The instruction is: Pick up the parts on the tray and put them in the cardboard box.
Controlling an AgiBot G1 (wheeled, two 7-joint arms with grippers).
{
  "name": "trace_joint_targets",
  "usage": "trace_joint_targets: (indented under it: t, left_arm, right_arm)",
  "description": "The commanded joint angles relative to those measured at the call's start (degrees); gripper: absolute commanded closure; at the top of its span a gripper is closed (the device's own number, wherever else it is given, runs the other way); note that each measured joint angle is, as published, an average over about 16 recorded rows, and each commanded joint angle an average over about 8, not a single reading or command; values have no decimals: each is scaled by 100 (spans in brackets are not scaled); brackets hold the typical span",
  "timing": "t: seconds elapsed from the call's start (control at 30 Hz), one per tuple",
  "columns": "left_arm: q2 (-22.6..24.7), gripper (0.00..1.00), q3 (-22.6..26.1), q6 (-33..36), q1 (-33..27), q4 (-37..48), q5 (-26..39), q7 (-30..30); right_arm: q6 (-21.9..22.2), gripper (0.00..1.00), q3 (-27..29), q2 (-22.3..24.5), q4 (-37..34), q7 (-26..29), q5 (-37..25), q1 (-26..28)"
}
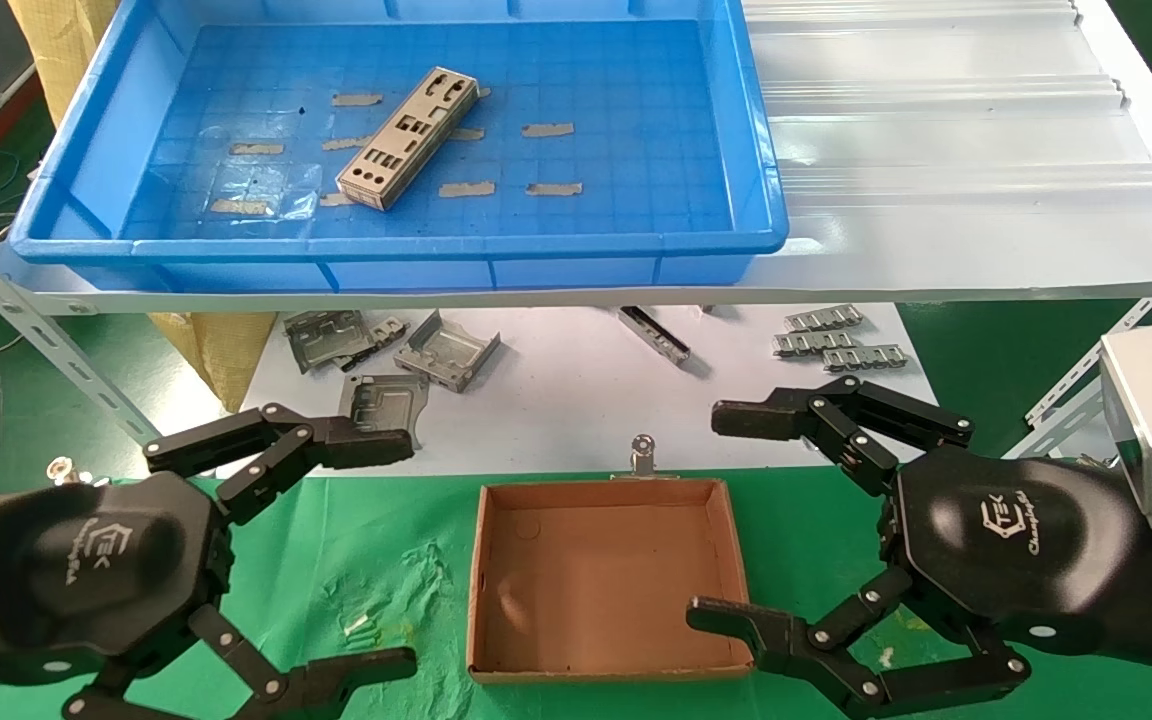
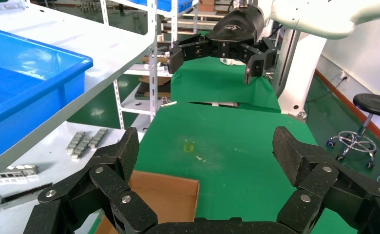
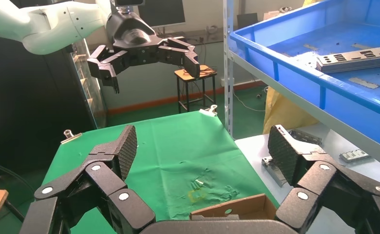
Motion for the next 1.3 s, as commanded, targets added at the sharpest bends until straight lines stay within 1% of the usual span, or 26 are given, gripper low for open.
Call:
trace_joint_targets:
  t: [0.03, 1.3]
  left_arm:
    - [0, 0, 0, 0, 0, 0, 0, 0]
    - [0, 0, 0, 0, 0, 0, 0, 0]
  right_arm:
    - [0, 0, 0, 0, 0, 0, 0, 0]
    - [0, 0, 0, 0, 0, 0, 0, 0]
